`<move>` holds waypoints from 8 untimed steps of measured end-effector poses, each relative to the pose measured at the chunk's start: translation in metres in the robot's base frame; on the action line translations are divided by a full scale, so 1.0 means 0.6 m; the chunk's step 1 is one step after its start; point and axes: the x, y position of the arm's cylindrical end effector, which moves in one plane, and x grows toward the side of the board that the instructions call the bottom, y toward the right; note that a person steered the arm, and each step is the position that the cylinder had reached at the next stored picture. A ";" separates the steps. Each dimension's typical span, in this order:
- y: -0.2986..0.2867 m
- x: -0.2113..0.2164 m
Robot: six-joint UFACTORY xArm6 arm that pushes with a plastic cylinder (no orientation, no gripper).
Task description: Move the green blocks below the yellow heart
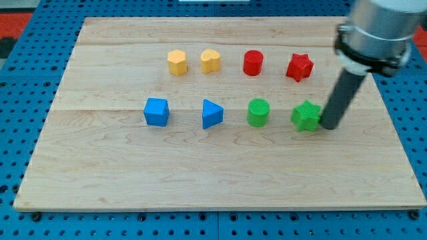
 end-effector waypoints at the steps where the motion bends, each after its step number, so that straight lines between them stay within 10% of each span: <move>1: -0.043 -0.007; 8: -0.247 -0.083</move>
